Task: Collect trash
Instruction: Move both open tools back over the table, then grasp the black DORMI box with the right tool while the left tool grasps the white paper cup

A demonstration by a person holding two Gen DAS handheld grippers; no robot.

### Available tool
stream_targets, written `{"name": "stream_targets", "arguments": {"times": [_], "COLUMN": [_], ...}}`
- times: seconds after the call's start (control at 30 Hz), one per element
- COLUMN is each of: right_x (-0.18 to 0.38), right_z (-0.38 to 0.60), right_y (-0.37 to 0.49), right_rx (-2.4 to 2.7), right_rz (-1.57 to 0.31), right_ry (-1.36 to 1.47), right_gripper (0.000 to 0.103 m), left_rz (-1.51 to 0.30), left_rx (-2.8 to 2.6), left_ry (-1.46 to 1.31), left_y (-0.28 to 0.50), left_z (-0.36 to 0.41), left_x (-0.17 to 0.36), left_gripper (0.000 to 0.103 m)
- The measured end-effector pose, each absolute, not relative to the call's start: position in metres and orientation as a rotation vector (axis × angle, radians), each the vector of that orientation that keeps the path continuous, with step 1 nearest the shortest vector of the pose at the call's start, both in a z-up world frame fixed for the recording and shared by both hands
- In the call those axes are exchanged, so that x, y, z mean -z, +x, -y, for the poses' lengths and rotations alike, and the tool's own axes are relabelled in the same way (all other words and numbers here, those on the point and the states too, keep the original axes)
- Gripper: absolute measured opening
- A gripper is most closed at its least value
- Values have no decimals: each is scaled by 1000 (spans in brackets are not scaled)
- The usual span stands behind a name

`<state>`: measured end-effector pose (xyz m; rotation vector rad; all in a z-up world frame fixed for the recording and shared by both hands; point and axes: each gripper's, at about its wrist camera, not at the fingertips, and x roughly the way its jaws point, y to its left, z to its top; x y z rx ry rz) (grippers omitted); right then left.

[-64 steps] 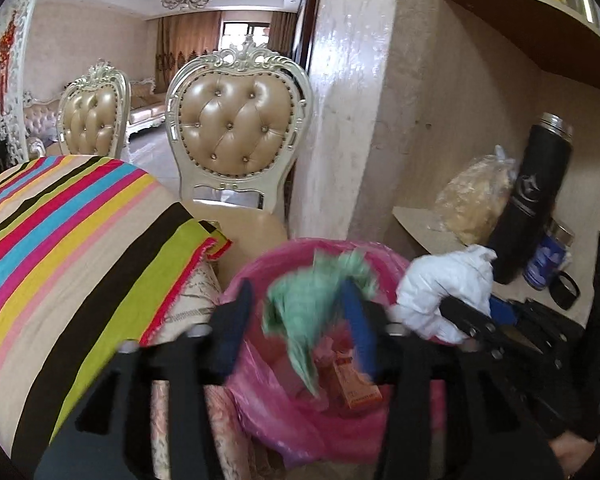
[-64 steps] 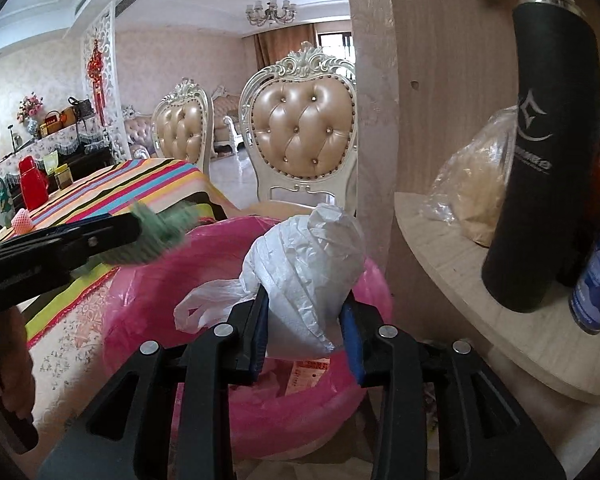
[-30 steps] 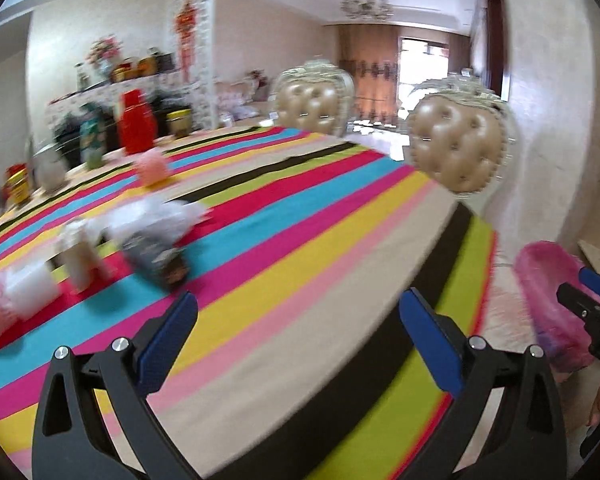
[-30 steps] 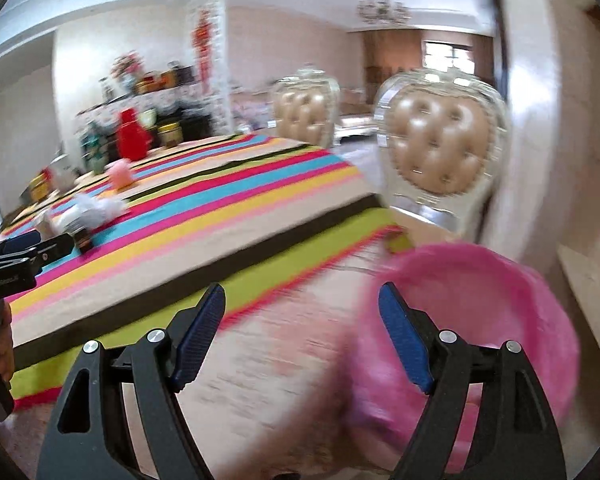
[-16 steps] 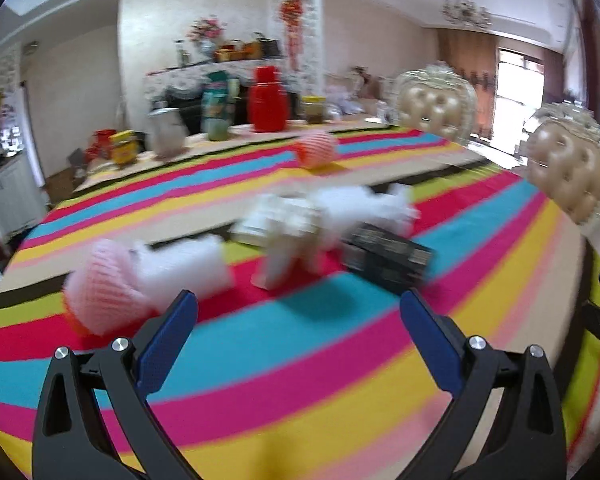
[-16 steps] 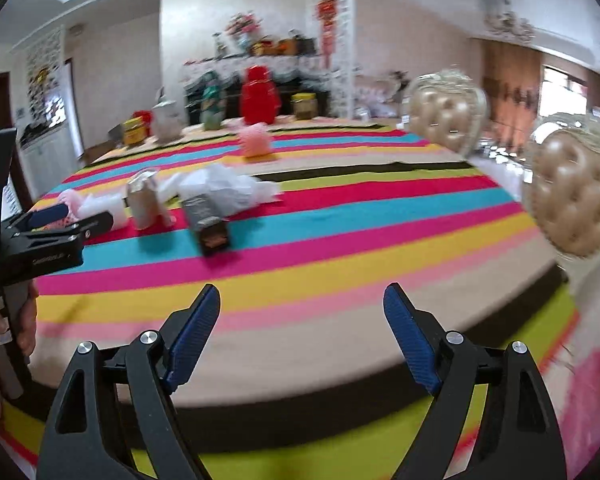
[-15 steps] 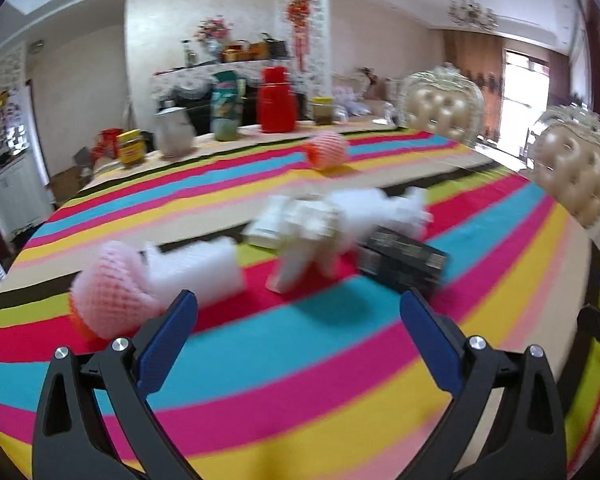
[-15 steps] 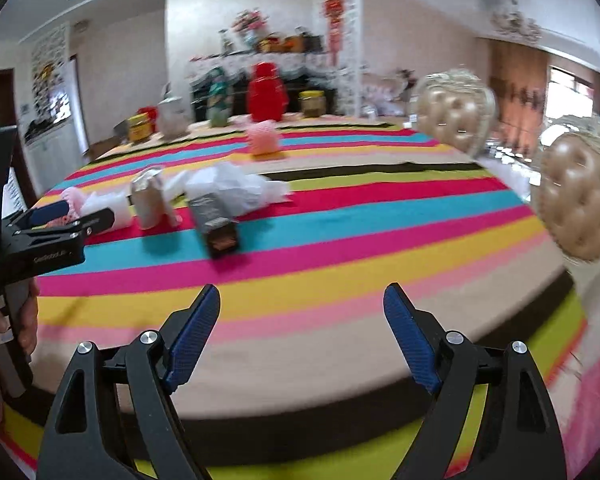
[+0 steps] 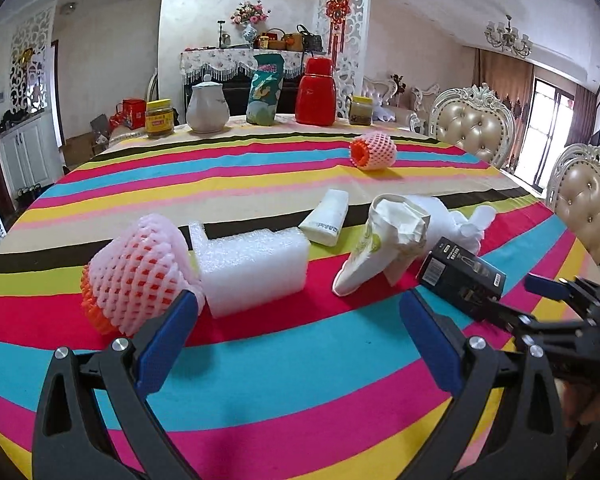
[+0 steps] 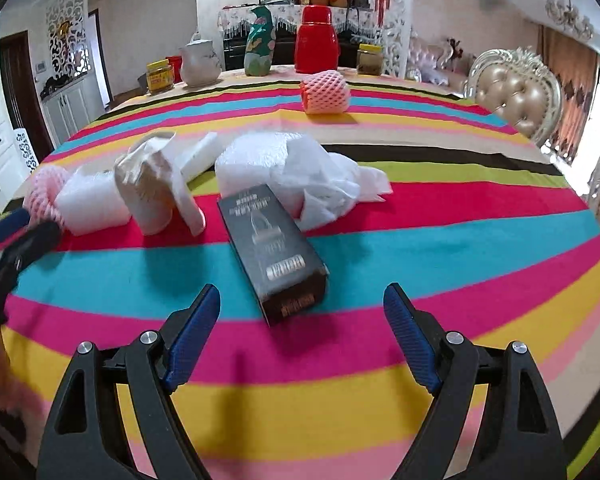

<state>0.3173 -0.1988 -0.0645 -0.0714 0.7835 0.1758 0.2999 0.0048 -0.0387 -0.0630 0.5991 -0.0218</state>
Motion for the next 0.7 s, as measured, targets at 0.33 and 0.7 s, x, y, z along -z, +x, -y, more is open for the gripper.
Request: {"name": "stream_targets", "arguments": {"times": [0.33, 0.7], "right_x": [72, 70], "right_z": [179, 194], "right_y": [359, 346], "right_rx": [-190, -187], "right_rz": [-836, -819], "right_ry": [-128, -48], "right_gripper": [79, 39], "left_rz": [-603, -623], "left_rx": [47, 53], "left_ry": [-56, -88], "left_y": [300, 303], "left_z": [3, 1], "left_x": [40, 42], "left_gripper": [98, 98]}}
